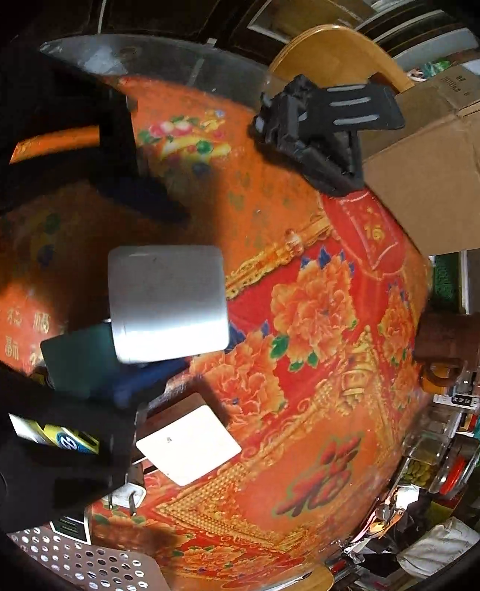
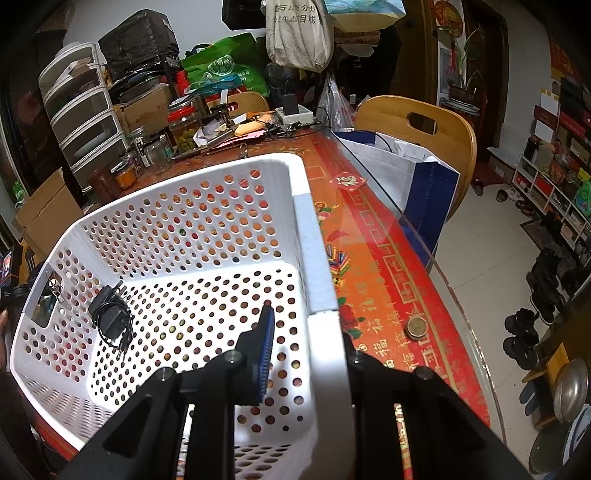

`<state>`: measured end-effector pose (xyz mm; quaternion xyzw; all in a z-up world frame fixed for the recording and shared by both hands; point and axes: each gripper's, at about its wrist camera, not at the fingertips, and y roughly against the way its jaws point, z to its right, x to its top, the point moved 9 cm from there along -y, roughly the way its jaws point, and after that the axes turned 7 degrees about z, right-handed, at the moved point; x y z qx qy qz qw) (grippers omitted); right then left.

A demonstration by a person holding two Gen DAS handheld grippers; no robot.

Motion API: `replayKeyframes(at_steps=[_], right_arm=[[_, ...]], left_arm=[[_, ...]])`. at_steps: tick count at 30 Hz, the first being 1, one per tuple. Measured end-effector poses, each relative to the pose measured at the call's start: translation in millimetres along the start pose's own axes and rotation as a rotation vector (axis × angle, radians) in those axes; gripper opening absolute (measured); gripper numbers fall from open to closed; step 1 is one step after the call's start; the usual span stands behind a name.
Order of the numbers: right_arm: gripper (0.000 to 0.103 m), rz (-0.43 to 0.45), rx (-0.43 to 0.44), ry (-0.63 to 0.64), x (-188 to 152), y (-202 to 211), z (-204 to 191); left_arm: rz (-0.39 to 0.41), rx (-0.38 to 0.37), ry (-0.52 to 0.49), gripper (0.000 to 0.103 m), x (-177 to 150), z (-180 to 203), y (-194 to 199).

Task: Organize rigid objects
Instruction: 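Reach the left tool to the white cube adapter and grasp it, then carry the white cube adapter into the basket and release it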

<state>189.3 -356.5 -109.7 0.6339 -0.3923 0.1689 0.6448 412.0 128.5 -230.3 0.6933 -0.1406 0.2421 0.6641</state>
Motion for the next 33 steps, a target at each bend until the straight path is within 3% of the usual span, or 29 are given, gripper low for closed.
replayKeyframes(at_steps=[7,15,22,33], right_arm=[[0.02,0.003,0.006,0.003,1,0,0],[0.02,0.004,0.008,0.009,1,0,-1],[0.02,0.006,0.008,0.008,1,0,0],[0.02,0.005,0.014,0.012,1,0,-2]], left_arm=[[0.044,0.032,-0.02,0.053,3,4,16],[0.213,0.032,-0.082,0.053,31,26,100],[0.31,-0.05,-0.223,0.053,40,92,182],[0.358,-0.113,-0.425,0.054,15,215,236]])
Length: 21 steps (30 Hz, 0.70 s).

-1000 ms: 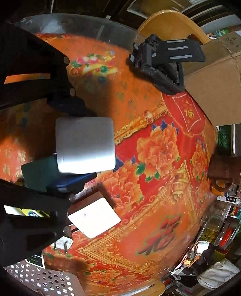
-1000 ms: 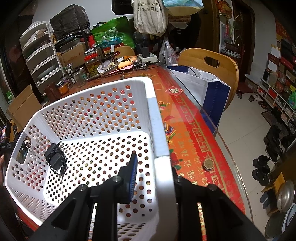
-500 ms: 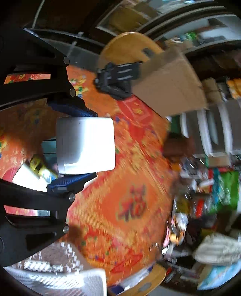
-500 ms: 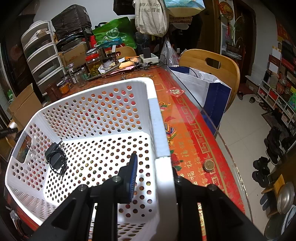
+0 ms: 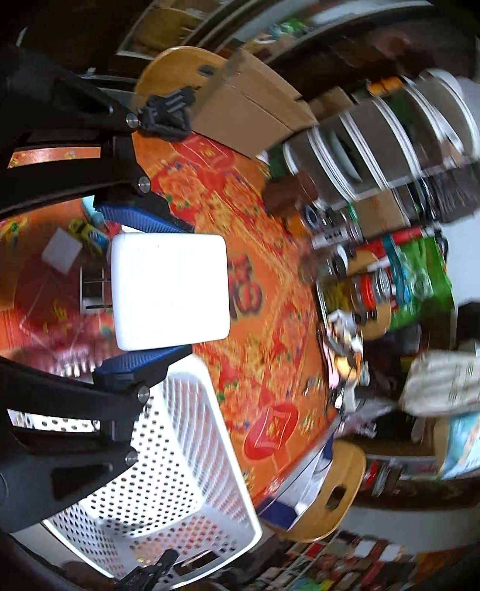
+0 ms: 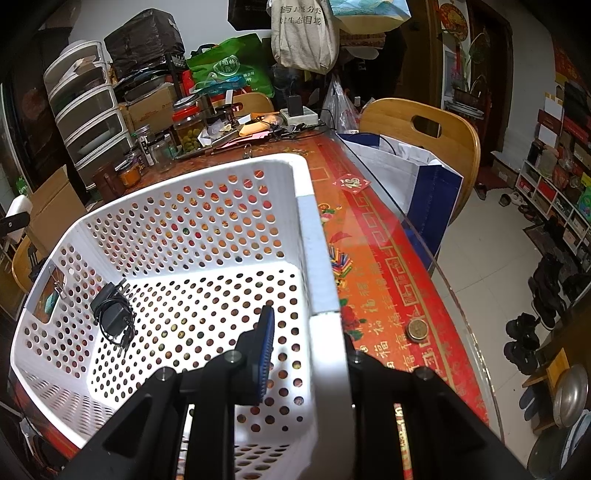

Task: Organize rigid objects
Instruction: 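Carry the white cube adapter into the basket and release it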

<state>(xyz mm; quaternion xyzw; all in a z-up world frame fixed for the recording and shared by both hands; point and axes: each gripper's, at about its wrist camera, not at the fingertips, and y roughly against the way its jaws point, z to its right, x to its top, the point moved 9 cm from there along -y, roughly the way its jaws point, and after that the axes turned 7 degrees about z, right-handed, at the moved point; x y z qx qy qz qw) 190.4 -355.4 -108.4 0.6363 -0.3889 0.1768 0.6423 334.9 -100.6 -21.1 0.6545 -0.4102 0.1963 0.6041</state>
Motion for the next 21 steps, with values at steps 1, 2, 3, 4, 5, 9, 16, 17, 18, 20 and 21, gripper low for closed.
replayKeyframes(at_steps=[1,2,3,4,5,9,16,17,18,20,21], right_arm=[[0.02,0.001,0.002,-0.001,0,0,0],[0.02,0.002,0.004,-0.002,0,0,0],[0.02,0.002,0.005,-0.003,0,0,0],[0.02,0.003,0.007,-0.003,0,0,0],[0.02,0.003,0.009,-0.003,0,0,0],[0.02,0.005,0.02,-0.007,-1,0,1],[0.02,0.004,0.037,-0.012,-2,2,4],[0.02,0.005,0.038,-0.013,-2,2,4],[0.02,0.005,0.039,-0.013,-3,2,4],[0.02,0.005,0.041,-0.014,-3,2,4],[0.02,0.005,0.041,-0.014,-3,2,4]], left_arm=[[-0.001,-0.005,-0.018,0.054,1,12,0],[-0.005,-0.01,-0.036,0.054,2,23,1],[-0.008,-0.016,-0.054,0.054,3,34,0],[-0.016,-0.025,-0.083,0.054,3,51,0],[-0.022,-0.031,-0.1,0.054,2,61,-1],[-0.072,-0.08,-0.177,0.054,-4,109,-15],[-0.2,-0.119,-0.335,0.054,-31,172,-48],[-0.22,-0.12,-0.356,0.054,-35,177,-51],[-0.246,-0.123,-0.379,0.054,-41,184,-56],[-0.288,-0.128,-0.411,0.054,-49,188,-67],[-0.311,-0.132,-0.426,0.054,-55,193,-72]])
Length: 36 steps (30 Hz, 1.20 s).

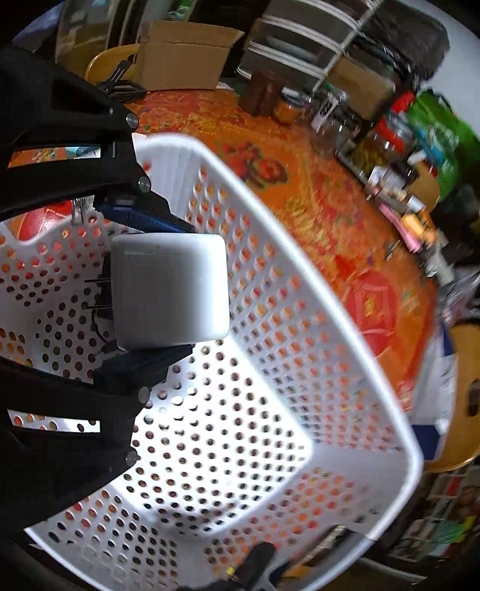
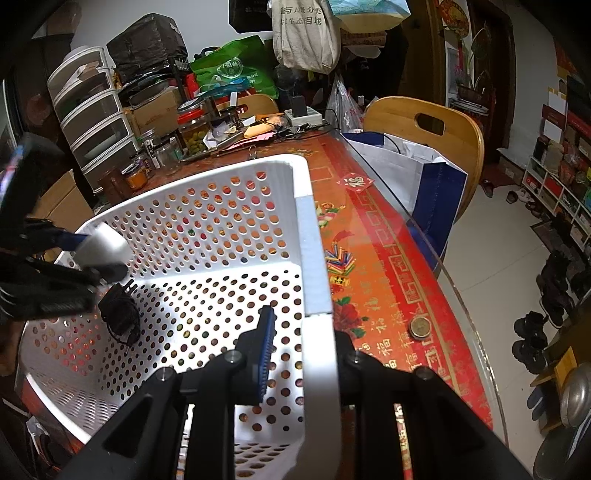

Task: Organize rigid objects
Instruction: 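Carry the white cube adapter into the basket and release it, then grasp the flat white charger on the table with the left tool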

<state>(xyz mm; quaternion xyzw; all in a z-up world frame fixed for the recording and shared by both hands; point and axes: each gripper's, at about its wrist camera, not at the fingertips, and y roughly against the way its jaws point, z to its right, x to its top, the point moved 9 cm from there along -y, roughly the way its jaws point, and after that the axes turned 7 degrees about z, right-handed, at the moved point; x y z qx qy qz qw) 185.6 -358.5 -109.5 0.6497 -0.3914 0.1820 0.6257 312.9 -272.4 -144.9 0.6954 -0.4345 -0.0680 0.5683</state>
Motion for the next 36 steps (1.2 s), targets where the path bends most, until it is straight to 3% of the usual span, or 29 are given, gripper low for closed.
replayKeyframes(at_steps=[4,10,11,12,15,19,23,25,28,31,33,36], right_arm=[[0.02,0.0,0.001,-0.002,0,0,0],[0.02,-0.001,0.004,-0.007,0,0,1],[0.02,0.0,0.003,-0.007,0,1,2],[0.02,0.0,0.0,-0.007,0,1,2],[0.02,-0.001,-0.001,-0.009,0,1,2],[0.02,-0.006,-0.008,-0.005,0,1,2],[0.02,-0.007,-0.013,0.001,-1,1,2],[0.02,-0.008,-0.019,0.005,0,1,2],[0.02,-0.005,-0.02,0.008,-1,1,2],[0.02,-0.001,-0.018,0.007,-1,1,3],[0.02,-0.001,-0.018,0.008,-1,0,3],[0.02,-0.004,-0.018,0.012,0,0,3]], left_arm=[[-0.122,-0.091,-0.048,0.054,-8,24,-27],[-0.212,-0.097,-0.11,0.054,-18,36,-46],[-0.201,-0.082,-0.112,0.057,-16,33,-45],[-0.172,-0.053,-0.111,0.067,-12,29,-42],[-0.029,-0.007,-0.064,0.081,4,7,-18],[0.158,-0.108,0.137,0.086,-4,-37,40],[0.303,-0.047,0.293,0.103,-61,-117,88],[0.317,0.003,0.385,0.103,-107,-155,95],[0.232,0.056,0.578,0.103,-184,-208,65],[0.139,0.009,0.692,0.103,-236,-224,22],[0.092,-0.035,0.737,0.102,-259,-225,-4],[0.088,-0.063,0.734,0.102,-266,-211,-20]])
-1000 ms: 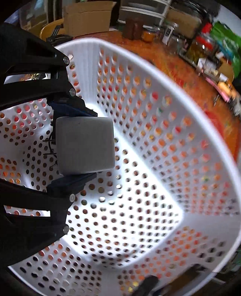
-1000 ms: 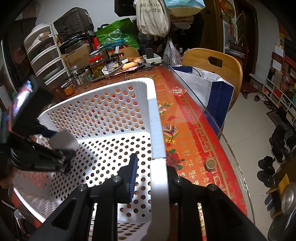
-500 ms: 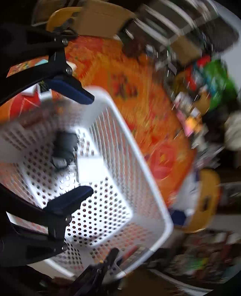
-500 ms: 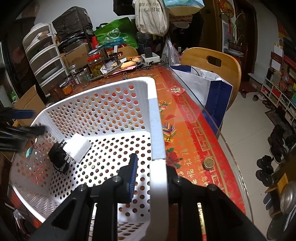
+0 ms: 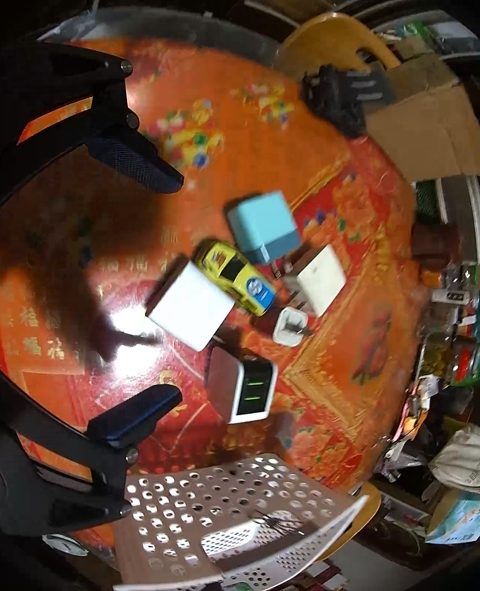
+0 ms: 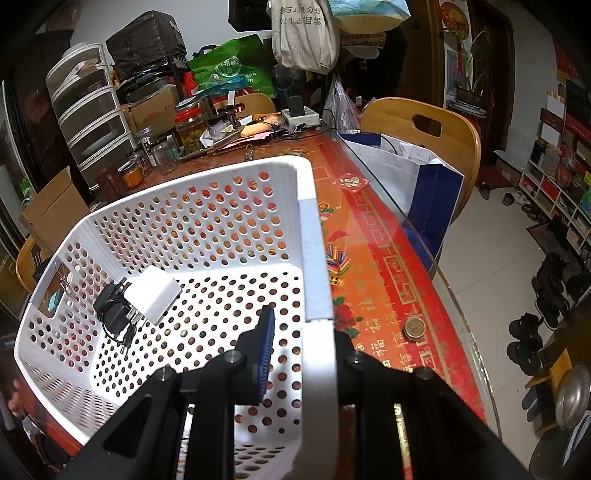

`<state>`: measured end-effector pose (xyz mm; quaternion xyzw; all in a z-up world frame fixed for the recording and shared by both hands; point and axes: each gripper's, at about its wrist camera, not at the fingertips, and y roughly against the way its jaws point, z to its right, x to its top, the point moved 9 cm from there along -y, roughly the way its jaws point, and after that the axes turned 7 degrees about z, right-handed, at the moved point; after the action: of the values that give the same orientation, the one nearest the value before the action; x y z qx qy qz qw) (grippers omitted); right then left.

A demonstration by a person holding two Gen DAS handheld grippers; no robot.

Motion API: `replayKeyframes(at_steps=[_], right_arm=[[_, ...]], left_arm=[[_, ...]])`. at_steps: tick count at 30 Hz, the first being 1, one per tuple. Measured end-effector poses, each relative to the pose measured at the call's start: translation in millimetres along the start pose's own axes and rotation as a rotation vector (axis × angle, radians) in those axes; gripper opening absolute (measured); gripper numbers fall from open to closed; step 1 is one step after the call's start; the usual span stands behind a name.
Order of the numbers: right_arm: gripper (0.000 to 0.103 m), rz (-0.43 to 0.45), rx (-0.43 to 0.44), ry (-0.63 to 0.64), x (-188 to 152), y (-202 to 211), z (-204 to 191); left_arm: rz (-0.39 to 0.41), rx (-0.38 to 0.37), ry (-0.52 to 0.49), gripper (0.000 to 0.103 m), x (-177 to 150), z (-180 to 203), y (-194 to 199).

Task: Organize rigid objects
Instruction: 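Grasp the flat white charger on the table with the left tool, then carry the flat white charger into the basket and open the left tool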

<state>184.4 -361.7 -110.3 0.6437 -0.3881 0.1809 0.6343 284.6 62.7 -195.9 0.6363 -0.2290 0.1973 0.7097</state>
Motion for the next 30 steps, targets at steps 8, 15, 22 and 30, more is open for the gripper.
replayKeyframes(at_steps=[8,15,22,30], right_arm=[[0.02,-0.006,-0.002,0.004,1,0,0],[0.02,-0.005,-0.003,0.009,0,0,0],[0.02,-0.005,-0.002,0.01,0,0,0],[0.02,-0.005,-0.001,0.015,0,-1,-1]], left_arm=[[-0.019,0.023,-0.008,0.086,-5,30,-38],[0.016,0.036,0.021,0.055,-5,32,-41],[0.143,0.041,0.025,0.055,-1,31,-7],[0.257,0.081,-0.015,0.055,15,35,45]])
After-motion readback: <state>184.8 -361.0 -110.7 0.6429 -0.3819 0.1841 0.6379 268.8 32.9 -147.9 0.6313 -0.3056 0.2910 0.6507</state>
